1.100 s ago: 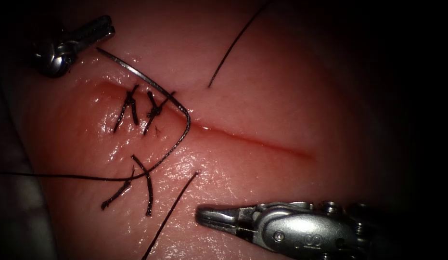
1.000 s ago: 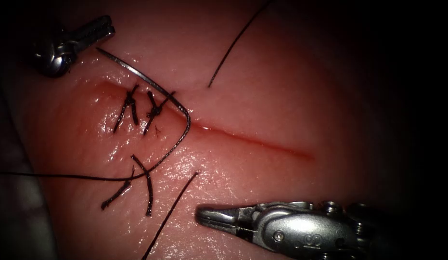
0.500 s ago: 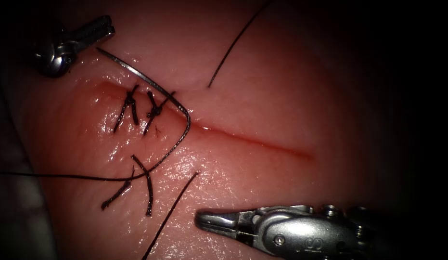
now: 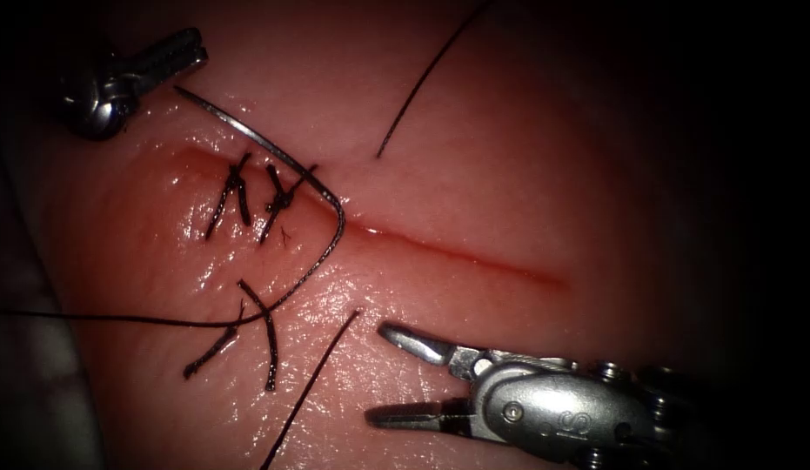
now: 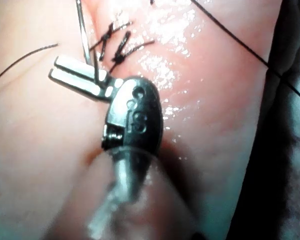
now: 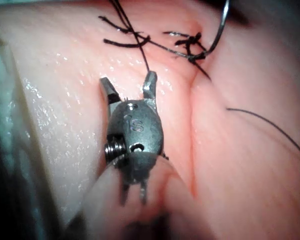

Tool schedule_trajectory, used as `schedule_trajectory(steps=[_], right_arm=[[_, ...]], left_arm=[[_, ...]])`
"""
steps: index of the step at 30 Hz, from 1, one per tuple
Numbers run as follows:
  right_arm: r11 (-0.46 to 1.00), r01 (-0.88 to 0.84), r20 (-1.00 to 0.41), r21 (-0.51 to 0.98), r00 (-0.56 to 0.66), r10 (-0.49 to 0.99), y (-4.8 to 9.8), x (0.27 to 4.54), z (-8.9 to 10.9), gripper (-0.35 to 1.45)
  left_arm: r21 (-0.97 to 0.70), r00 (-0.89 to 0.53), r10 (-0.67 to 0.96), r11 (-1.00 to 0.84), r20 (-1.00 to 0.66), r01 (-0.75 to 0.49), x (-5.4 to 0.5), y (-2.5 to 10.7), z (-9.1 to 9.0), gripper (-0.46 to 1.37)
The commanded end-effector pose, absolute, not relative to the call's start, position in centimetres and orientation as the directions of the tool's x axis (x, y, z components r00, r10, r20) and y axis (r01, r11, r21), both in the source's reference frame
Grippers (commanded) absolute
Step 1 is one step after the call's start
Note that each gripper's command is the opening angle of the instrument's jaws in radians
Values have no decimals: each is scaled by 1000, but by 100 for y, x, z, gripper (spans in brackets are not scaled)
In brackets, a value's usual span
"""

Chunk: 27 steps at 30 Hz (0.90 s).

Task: Wound Closure
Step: Pull the string through the cut with the right gripper

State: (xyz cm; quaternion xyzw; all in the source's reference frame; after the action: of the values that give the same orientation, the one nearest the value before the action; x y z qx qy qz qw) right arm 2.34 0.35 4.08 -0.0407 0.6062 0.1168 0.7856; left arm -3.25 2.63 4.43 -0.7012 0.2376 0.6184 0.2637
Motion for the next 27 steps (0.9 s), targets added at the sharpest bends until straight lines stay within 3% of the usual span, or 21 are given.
schedule_trajectory(steps=[1, 17, 20, 21, 22, 24, 27], right_arm=[[969, -233, -961, 84, 238, 141, 37, 236, 410, 118], [952, -272, -949, 142, 236, 209, 50, 265, 417, 118], [952, -271, -950, 143, 233, 208, 51, 269, 417, 109], [952, -271, -950, 142, 233, 208, 51, 270, 417, 101], [952, -266, -950, 149, 228, 213, 50, 268, 417, 69], [956, -250, -954, 153, 214, 209, 49, 263, 416, -35], [956, -249, -954, 156, 213, 211, 51, 260, 415, -35]], left_arm=[[-76, 122, -7, -749, -992, -658, -325, 263, 443, -39], [-76, 122, -7, -749, -992, -658, -325, 263, 443, -39], [-76, 122, -7, -749, -992, -658, -325, 263, 443, -39], [-76, 122, -7, -749, -992, -658, -325, 263, 443, -39], [-76, 122, -7, -749, -992, -658, -325, 263, 443, -39], [-76, 122, -7, -749, -992, -658, -325, 263, 443, -39], [-76, 122, -7, -749, -992, -658, -325, 263, 443, -39]])
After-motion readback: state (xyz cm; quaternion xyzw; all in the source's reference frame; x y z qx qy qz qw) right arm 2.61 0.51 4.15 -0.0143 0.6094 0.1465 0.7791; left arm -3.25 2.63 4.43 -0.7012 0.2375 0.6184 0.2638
